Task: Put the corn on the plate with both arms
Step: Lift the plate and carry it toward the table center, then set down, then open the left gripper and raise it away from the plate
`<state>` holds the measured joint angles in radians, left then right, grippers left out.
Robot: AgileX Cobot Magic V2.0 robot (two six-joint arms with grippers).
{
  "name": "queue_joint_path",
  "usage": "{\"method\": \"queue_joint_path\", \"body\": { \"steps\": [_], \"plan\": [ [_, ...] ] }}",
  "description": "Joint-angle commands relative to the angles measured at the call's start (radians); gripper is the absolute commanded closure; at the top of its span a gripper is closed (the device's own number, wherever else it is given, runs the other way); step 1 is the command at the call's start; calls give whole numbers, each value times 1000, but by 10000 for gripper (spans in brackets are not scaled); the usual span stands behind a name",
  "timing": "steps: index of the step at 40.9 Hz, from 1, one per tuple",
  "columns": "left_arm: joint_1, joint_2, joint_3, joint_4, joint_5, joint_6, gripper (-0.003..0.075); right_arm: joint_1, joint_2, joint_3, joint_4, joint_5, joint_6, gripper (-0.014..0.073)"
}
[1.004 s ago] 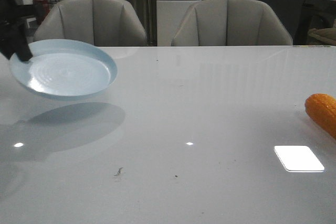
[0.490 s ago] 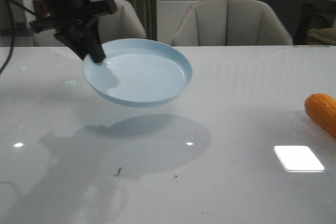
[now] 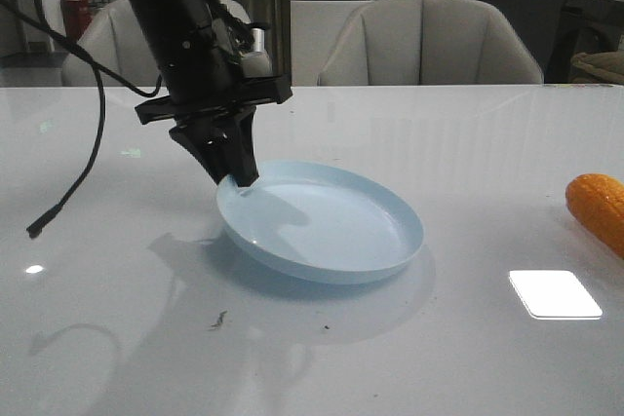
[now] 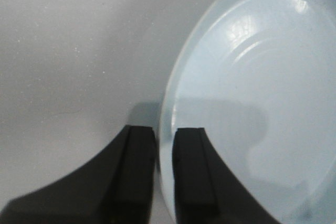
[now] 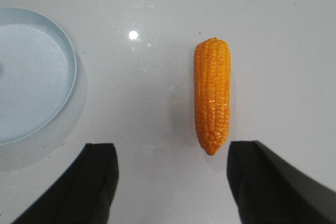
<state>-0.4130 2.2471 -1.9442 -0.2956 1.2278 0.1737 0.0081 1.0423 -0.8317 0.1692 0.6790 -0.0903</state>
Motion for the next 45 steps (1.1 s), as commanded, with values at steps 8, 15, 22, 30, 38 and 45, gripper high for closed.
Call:
{"method": "queue_joint_path", "body": {
  "steps": [8,15,22,30,38,45],
  "plan": [
    [-8,-68,-27,50,34,4,187,1,-11,-39,10,-50,-6,46],
    [-8,-70,-35,50,34,4,211,1,-11,-39,10,-61,-6,46],
    [-8,-72,-57,46,30,4,255,1,-11,-39,10,-100,-6,46],
    [3,-72,-121,43,-25,2,305,1,-11,-39,10,-78,-6,46],
    [36,-141,-246,155,-58,-25,345,1,-11,-39,10,-76,-6,46],
    [91,-313,-264,302,-165,-76,393,0,5,-43,10,-92,-6,46]
  ]
}}
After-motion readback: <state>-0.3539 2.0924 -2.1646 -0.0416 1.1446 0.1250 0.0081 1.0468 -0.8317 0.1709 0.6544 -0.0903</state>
